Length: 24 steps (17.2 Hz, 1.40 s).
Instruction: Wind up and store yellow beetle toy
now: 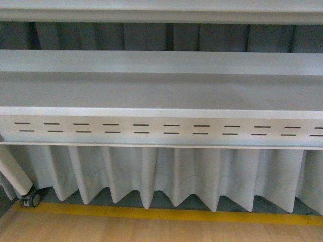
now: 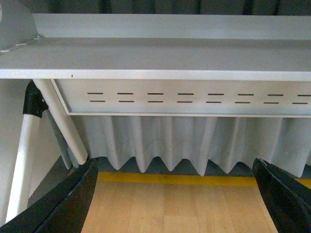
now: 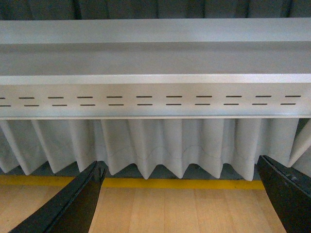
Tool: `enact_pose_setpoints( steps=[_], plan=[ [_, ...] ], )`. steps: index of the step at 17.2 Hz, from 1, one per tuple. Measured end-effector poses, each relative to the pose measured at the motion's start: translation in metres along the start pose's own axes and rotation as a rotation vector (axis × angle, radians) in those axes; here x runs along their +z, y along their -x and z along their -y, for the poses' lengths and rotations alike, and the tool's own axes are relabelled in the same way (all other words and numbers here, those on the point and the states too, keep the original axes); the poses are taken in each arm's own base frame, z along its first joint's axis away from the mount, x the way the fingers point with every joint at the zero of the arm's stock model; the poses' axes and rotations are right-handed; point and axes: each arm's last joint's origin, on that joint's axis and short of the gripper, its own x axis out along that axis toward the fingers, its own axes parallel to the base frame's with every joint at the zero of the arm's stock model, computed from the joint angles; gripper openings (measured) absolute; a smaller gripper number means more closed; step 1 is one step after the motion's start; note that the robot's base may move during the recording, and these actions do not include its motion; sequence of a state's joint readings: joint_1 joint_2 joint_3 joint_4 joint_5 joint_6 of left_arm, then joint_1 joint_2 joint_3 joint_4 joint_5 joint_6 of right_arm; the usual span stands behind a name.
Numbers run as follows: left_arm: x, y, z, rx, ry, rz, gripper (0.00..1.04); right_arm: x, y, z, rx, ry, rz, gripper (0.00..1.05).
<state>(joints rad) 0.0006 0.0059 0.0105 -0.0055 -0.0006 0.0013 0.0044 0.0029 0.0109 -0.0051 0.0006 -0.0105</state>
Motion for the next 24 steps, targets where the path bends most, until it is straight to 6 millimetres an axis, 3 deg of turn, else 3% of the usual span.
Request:
enact_pose_setpoints(
  steps=[24],
  plan=[
    [0.0002,0.0,0.0,0.0,0.001,0.002,0.98,0.0,0.0,0.0,0.0,0.0,0.0,0.98]
  ],
)
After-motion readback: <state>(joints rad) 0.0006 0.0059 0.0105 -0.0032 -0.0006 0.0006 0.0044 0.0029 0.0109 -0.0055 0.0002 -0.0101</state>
